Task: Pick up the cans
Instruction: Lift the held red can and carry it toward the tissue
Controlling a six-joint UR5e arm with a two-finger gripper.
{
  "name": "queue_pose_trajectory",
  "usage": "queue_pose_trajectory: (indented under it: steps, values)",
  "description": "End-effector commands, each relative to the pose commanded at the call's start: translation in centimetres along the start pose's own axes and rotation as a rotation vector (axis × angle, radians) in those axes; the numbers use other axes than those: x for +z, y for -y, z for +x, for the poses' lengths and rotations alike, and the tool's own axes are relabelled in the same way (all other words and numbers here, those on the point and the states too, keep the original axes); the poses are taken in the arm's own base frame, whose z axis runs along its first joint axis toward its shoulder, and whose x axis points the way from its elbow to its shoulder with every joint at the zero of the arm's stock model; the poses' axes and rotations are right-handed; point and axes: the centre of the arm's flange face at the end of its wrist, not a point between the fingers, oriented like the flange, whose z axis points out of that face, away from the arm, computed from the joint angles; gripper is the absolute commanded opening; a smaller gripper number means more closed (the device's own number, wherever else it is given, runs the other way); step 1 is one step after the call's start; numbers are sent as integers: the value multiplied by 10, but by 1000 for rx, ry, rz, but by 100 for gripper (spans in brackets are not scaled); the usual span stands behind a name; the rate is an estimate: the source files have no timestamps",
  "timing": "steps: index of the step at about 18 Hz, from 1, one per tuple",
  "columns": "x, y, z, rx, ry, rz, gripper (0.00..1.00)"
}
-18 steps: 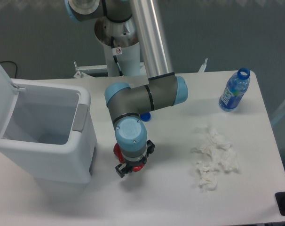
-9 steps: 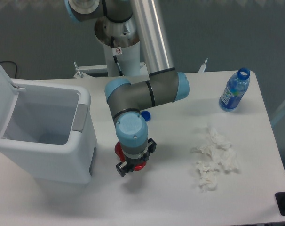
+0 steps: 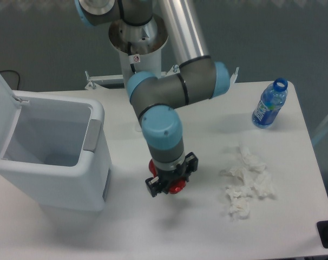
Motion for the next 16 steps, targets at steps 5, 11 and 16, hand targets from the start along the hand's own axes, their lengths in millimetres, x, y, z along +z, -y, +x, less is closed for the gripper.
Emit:
queue_pose_trajectory:
  steps: [5,11,16]
  values:
    - [-22,2,-16,258,12,38,71]
    - [-48,5,-26,552,33,80,71]
    - [-61,2,-27,762,22,114,71]
